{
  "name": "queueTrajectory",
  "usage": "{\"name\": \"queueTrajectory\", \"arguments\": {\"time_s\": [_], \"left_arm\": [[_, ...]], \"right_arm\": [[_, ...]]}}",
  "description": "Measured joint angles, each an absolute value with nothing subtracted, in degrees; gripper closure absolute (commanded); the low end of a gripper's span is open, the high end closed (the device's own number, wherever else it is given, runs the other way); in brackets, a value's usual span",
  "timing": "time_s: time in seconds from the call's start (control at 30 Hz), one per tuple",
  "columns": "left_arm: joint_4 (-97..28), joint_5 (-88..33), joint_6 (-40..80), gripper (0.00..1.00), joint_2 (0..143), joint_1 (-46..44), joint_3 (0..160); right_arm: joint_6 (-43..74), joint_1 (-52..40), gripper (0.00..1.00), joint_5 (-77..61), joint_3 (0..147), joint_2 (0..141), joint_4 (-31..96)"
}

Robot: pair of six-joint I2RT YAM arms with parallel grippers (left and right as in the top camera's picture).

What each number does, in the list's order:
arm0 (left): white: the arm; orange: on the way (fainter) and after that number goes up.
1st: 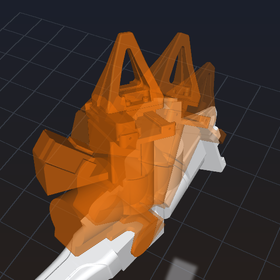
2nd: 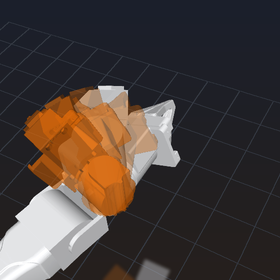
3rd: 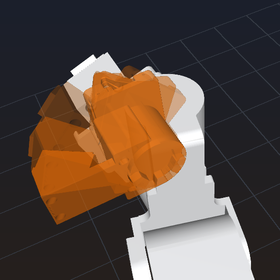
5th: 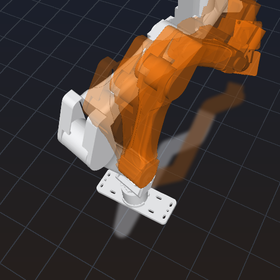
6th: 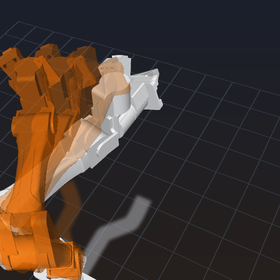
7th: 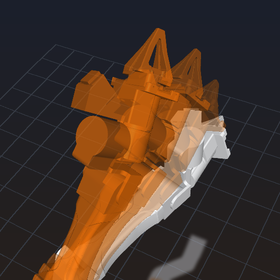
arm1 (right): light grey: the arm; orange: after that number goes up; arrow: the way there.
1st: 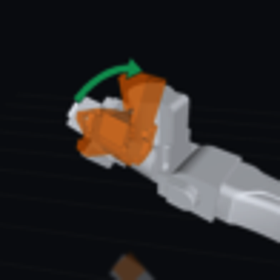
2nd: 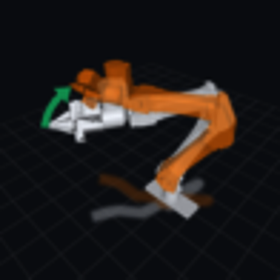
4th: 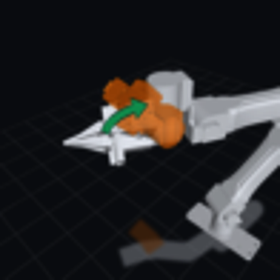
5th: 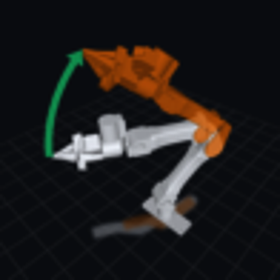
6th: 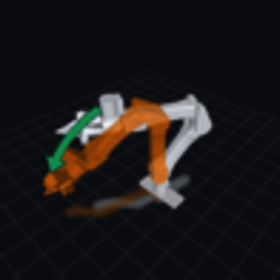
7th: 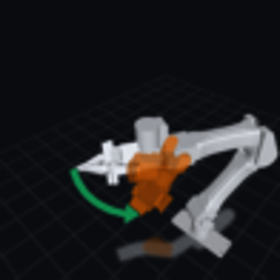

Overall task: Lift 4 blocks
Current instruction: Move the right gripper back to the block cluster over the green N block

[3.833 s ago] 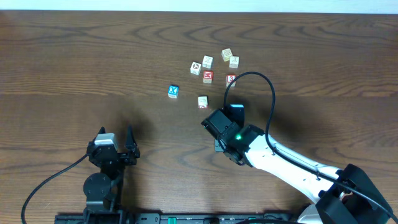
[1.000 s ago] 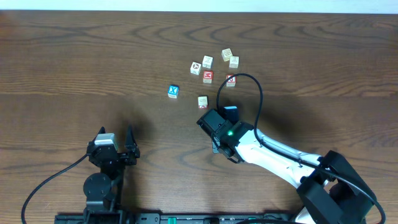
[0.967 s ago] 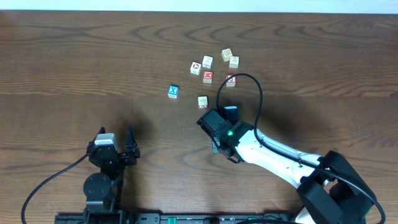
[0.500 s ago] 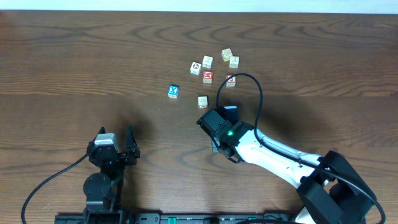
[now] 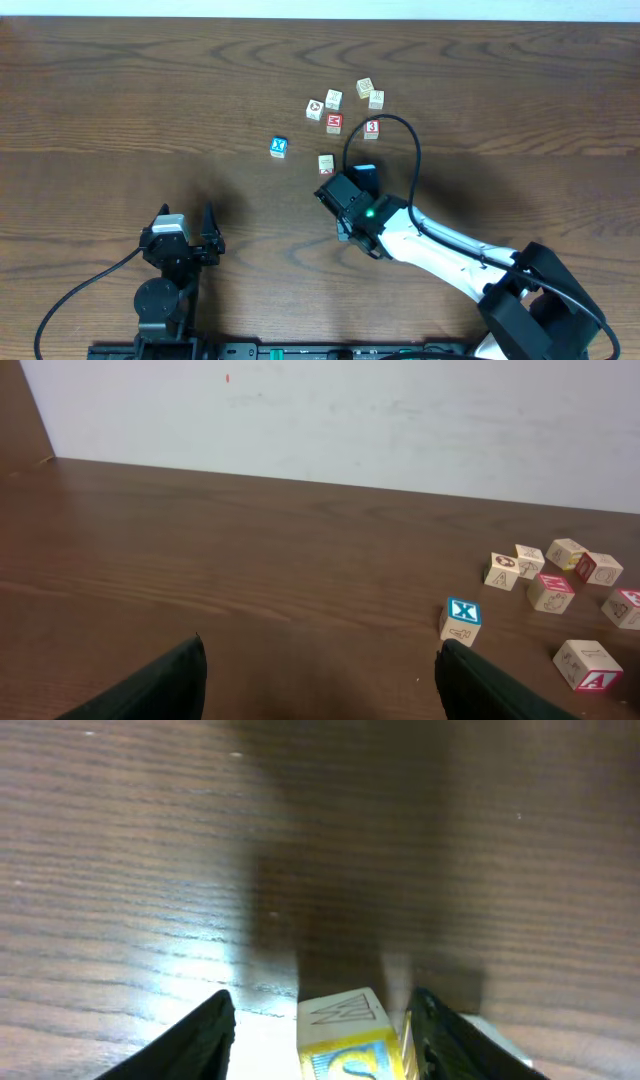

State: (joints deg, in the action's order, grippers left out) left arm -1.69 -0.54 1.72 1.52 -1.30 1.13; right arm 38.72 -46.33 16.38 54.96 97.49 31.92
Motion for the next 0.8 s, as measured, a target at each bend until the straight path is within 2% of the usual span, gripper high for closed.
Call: {"name": "queueTrajectory", "arguments": {"time_s": [0.2,0.57,0.8], "left_arm": [[-1.69,-0.54,1.74,0.26,1.52,-1.3,1.13],[-1.69,-0.54,1.74,0.26,1.52,-1.3,1.13],[-1.69,-0.54,1.74,0.26,1.52,-1.3,1.13]], "right_arm": [[35.14,-45.52,0.29,16.43,60.23,97.49,31.83],[31.31,-37.43,0.23,15.03,62.85,97.49,21.87],[30.11,-36.99,0.24,12.99,62.94,97.82,13.98]]}}
